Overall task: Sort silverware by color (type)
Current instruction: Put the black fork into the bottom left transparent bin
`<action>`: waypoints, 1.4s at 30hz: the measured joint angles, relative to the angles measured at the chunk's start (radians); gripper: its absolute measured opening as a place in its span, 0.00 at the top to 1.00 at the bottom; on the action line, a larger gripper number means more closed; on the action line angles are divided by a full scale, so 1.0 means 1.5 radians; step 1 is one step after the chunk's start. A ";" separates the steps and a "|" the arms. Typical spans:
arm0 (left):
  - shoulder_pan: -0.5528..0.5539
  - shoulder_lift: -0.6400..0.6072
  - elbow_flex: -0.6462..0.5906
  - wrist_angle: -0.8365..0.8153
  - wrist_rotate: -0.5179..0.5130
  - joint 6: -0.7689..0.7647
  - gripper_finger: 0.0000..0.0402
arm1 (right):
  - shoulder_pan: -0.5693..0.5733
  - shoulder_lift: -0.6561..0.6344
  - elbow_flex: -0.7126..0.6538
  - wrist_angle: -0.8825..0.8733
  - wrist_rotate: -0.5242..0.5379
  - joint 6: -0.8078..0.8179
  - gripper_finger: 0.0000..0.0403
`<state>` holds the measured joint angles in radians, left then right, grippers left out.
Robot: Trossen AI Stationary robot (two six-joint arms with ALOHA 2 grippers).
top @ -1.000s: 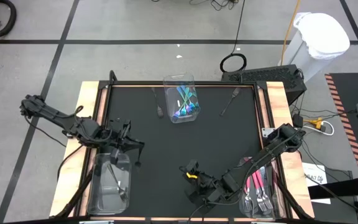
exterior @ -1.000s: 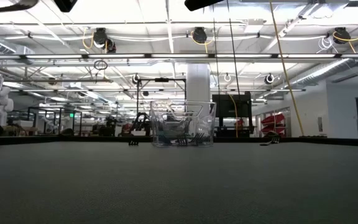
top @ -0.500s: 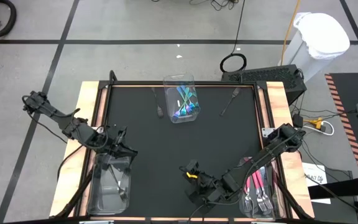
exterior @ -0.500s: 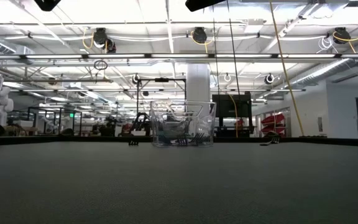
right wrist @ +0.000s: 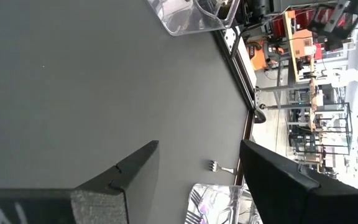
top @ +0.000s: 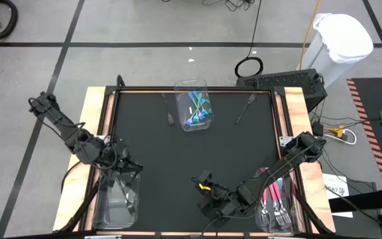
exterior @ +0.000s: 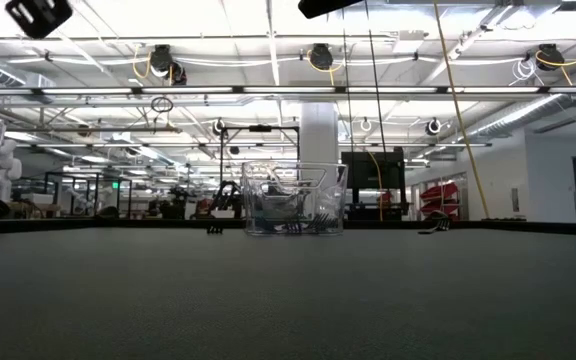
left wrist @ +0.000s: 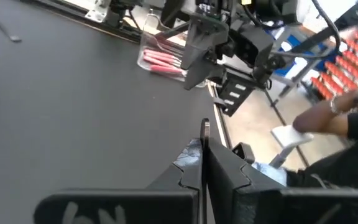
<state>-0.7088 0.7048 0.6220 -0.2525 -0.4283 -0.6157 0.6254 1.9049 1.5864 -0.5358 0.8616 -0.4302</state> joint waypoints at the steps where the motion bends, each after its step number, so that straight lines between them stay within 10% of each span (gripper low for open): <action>1: -0.010 0.000 -0.005 0.002 -0.013 -0.016 0.97 | 0.000 0.000 0.000 0.000 0.000 0.000 0.46; 28: -0.250 0.047 -0.037 -0.124 -0.372 -0.297 0.97 | -0.005 0.000 0.000 0.003 0.000 0.017 0.46; 42: -0.329 0.222 -0.037 -0.123 -0.412 -0.548 0.97 | -0.005 0.000 0.000 0.006 0.000 0.017 0.46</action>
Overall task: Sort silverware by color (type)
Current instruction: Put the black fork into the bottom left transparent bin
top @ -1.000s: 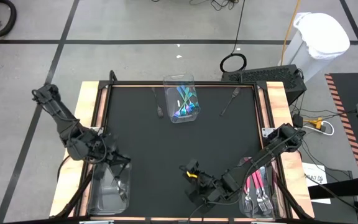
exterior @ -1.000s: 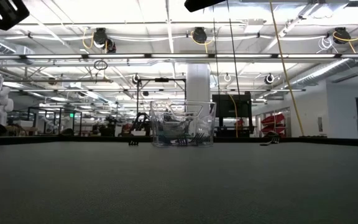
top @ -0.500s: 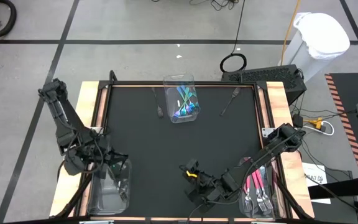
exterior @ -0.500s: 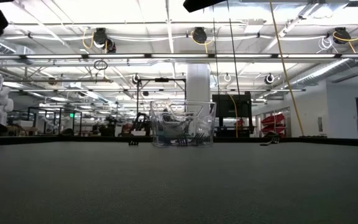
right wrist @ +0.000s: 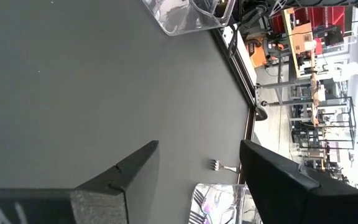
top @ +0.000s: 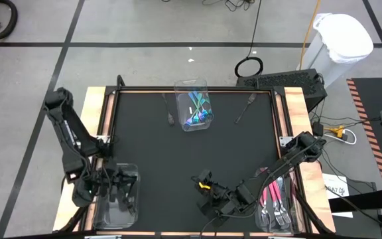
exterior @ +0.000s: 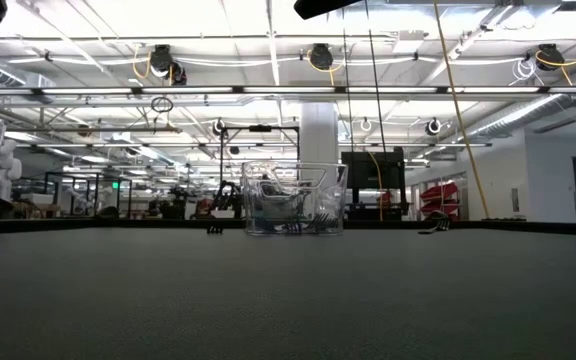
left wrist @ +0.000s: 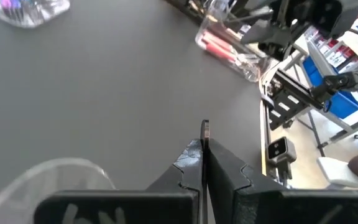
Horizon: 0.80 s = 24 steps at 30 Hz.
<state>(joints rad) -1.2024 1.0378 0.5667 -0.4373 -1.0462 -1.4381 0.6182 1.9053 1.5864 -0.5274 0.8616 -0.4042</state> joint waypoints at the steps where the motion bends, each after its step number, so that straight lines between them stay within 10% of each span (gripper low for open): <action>1: -0.005 0.009 0.000 0.000 0.000 -0.017 0.97 | 0.000 0.000 0.000 0.000 0.000 0.000 0.46; 24: -0.054 0.112 0.000 -0.026 0.059 -0.140 0.97 | -0.003 0.000 0.000 0.003 -0.002 0.003 0.46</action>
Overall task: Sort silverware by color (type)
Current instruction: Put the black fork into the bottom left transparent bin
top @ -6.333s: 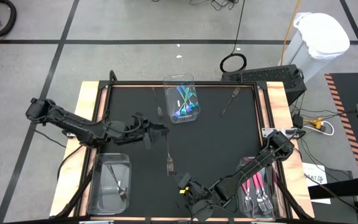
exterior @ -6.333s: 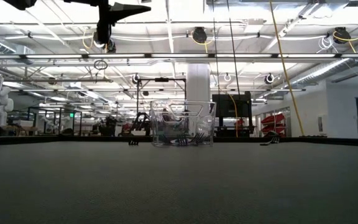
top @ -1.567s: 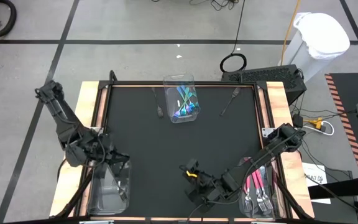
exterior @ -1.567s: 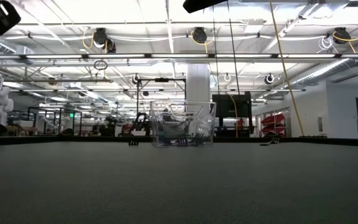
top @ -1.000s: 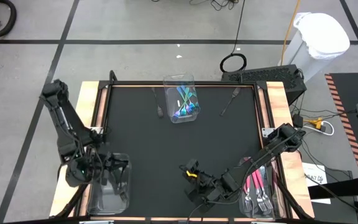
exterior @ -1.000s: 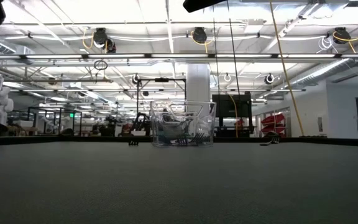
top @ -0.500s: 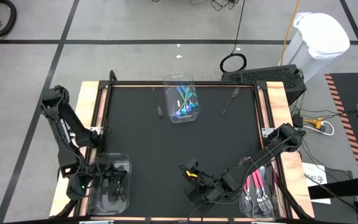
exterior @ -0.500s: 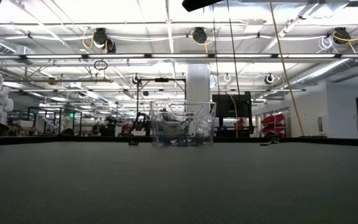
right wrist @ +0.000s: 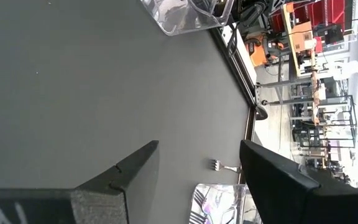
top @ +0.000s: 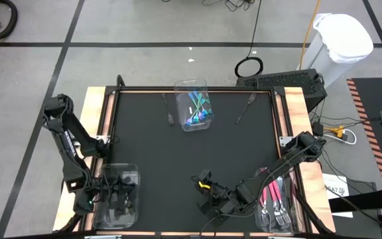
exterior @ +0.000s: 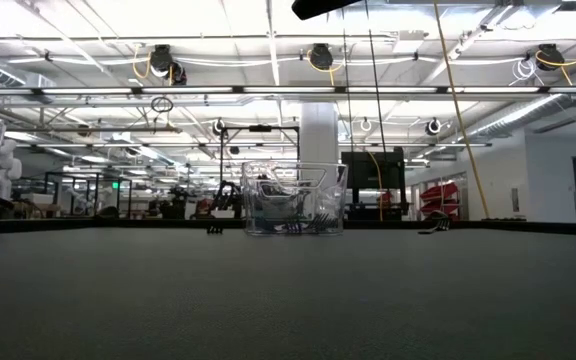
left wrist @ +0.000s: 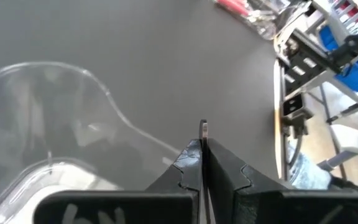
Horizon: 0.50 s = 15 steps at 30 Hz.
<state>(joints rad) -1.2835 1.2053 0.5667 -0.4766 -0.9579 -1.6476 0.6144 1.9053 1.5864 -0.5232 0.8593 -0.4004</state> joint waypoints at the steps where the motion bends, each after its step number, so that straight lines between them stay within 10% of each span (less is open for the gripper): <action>1: 0.000 0.001 0.000 -0.010 0.006 -0.008 0.97 | 0.000 0.000 0.000 0.000 0.000 0.000 0.46; 15: 0.000 0.003 0.000 -0.078 0.025 -0.067 0.95 | 0.000 0.000 0.000 0.000 0.000 0.000 0.46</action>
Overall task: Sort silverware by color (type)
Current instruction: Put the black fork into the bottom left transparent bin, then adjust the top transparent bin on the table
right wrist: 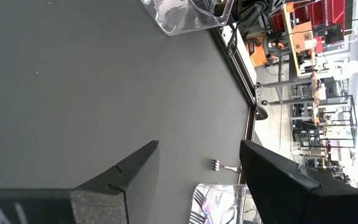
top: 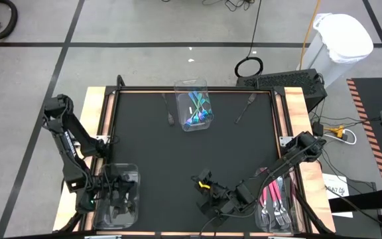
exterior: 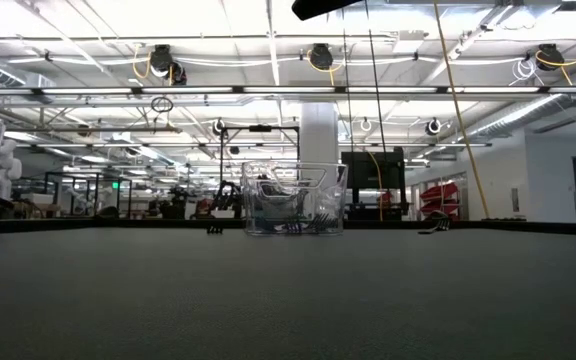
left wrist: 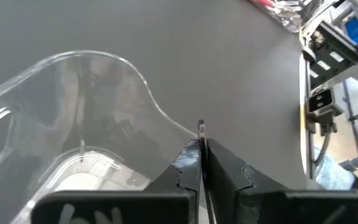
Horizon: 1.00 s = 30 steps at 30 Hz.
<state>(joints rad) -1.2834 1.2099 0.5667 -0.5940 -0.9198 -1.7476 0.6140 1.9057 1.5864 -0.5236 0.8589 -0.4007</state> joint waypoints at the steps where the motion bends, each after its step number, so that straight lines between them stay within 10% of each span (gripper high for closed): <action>1: 0.000 0.000 0.000 -0.002 0.001 0.002 0.94 | 0.000 0.000 0.000 0.000 0.000 0.000 0.46; 11: 0.000 0.000 0.000 -0.020 -0.011 0.002 0.70 | 0.000 0.000 0.000 0.000 0.000 0.000 0.46; 30: 0.034 -0.125 0.095 -0.124 -0.125 0.156 0.69 | -0.006 0.000 0.000 -0.036 0.005 -0.007 0.46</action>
<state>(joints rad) -1.2330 1.0229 0.7093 -0.7800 -1.1073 -1.5142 0.6054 1.9057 1.5861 -0.5770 0.8667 -0.4111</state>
